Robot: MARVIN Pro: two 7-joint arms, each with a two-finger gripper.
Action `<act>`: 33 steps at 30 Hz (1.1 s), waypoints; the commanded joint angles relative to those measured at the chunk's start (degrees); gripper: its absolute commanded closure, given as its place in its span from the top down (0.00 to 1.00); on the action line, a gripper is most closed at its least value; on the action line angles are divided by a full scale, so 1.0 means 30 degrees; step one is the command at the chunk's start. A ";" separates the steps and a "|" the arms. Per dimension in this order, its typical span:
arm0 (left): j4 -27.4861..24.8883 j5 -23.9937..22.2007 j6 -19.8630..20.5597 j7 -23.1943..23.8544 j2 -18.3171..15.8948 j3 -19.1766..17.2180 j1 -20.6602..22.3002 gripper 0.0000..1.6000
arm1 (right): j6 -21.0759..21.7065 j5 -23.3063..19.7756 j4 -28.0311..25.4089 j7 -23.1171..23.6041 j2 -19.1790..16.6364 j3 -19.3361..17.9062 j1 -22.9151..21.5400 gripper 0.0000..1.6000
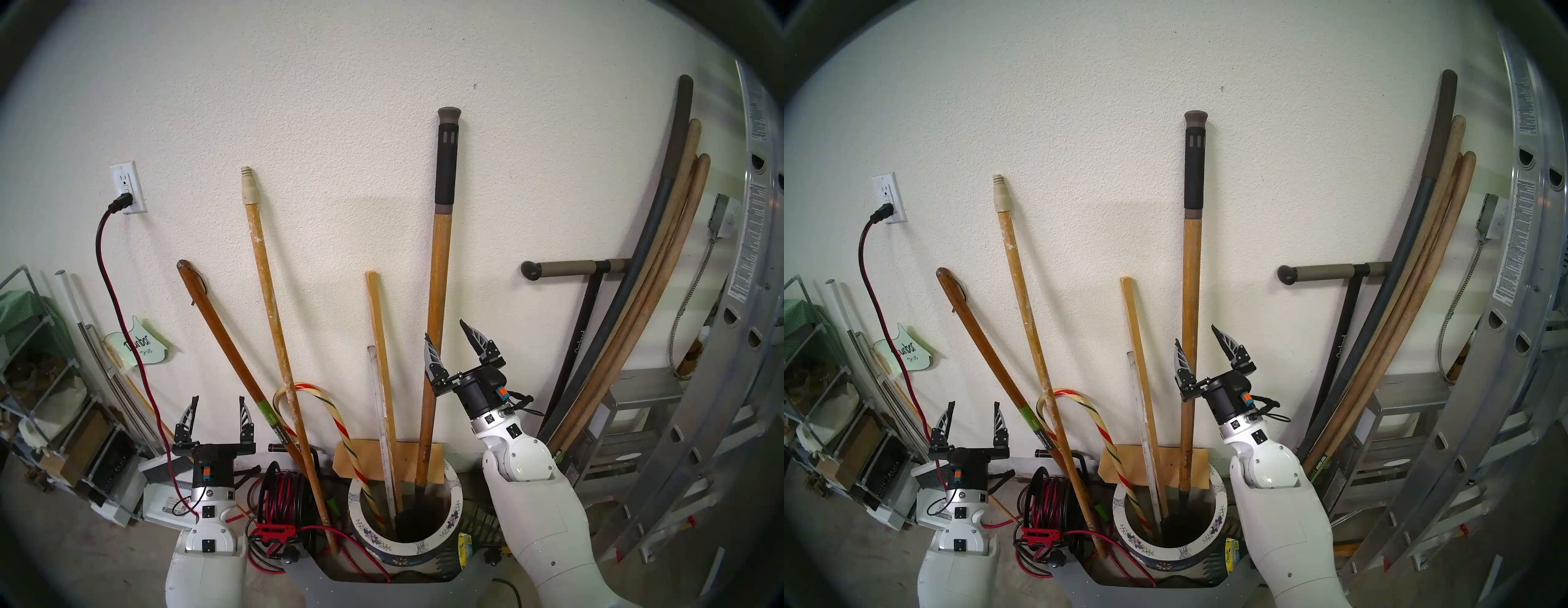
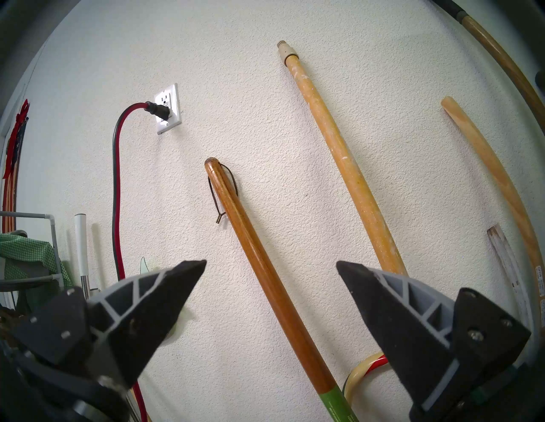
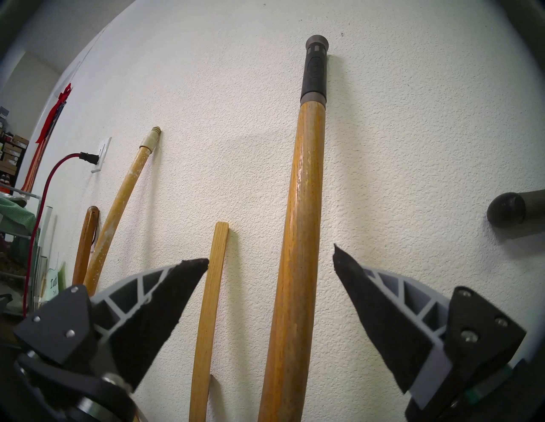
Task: Take wooden sticks or brooms out of the pot
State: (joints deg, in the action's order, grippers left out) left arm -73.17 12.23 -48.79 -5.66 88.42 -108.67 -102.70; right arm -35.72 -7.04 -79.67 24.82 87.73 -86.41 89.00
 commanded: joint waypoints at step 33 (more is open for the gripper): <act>-0.0001 -0.0007 0.0004 -0.0002 0.0006 0.0008 0.0018 1.00 | 0.0320 0.2326 0.7193 -0.3909 0.1695 -0.0125 -0.4295 1.00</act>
State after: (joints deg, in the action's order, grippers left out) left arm -73.17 12.23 -48.81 -5.65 88.42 -108.66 -102.73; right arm -34.03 -0.30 -62.24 13.82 91.77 -86.92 80.57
